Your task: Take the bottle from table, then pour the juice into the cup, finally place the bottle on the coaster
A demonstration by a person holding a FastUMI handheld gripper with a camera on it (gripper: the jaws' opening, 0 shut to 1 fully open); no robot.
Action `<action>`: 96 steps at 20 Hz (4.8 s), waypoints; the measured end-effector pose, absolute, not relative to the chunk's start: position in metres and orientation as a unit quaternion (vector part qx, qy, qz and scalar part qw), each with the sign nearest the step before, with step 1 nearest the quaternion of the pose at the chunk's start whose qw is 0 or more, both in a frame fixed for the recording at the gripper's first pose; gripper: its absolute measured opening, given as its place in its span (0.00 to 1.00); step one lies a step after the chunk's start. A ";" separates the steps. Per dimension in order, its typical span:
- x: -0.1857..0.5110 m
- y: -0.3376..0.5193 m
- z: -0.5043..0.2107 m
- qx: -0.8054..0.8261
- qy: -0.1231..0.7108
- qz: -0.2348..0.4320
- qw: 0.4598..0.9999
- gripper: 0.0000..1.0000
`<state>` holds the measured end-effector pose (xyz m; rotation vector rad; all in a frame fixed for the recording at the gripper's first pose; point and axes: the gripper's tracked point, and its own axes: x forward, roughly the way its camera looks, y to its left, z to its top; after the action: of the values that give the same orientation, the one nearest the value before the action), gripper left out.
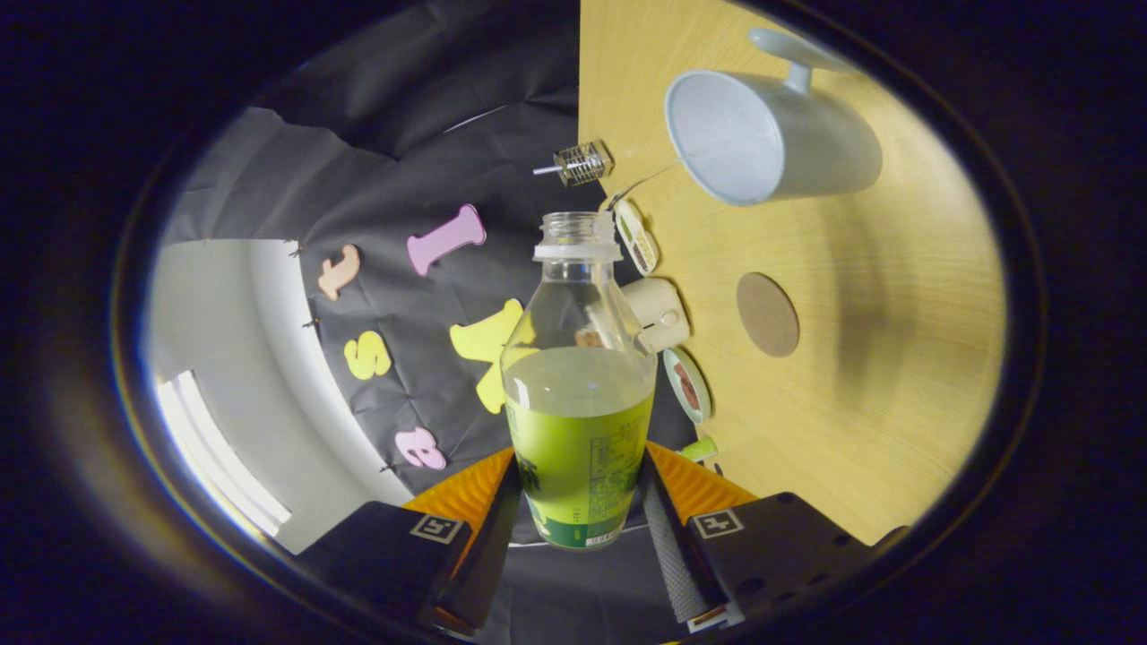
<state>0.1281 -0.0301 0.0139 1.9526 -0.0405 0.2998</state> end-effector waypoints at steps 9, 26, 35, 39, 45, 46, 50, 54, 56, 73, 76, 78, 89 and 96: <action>0.127 -0.028 0.021 0.830 -0.018 0.133 0.542 0.77; 0.125 -0.039 0.035 0.852 -0.045 0.146 0.501 0.77; 0.121 -0.041 0.042 0.860 -0.052 0.154 0.484 0.77; 0.120 -0.043 0.043 0.867 -0.058 0.158 0.470 0.77; 0.117 -0.045 0.045 0.871 -0.063 0.162 0.460 0.77; 0.117 -0.045 0.046 0.872 -0.064 0.163 0.458 0.77; 0.115 -0.048 0.047 0.872 -0.071 0.165 0.455 0.77; 0.115 -0.049 0.047 0.871 -0.073 0.165 0.457 0.77; 0.116 -0.048 0.047 0.869 -0.072 0.164 0.460 0.77; 0.113 -0.020 -0.007 0.703 0.017 0.105 0.704 0.77; 0.111 -0.014 -0.026 0.622 0.052 0.082 0.777 0.78; 0.108 -0.016 -0.040 0.564 0.074 0.059 0.820 0.78; 0.094 -0.048 -0.074 0.286 0.091 -0.044 0.953 0.78; 0.117 -0.047 -0.050 0.128 0.089 -0.059 0.986 0.79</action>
<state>0.1166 -0.0474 -0.0505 0.2581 0.1778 -0.1180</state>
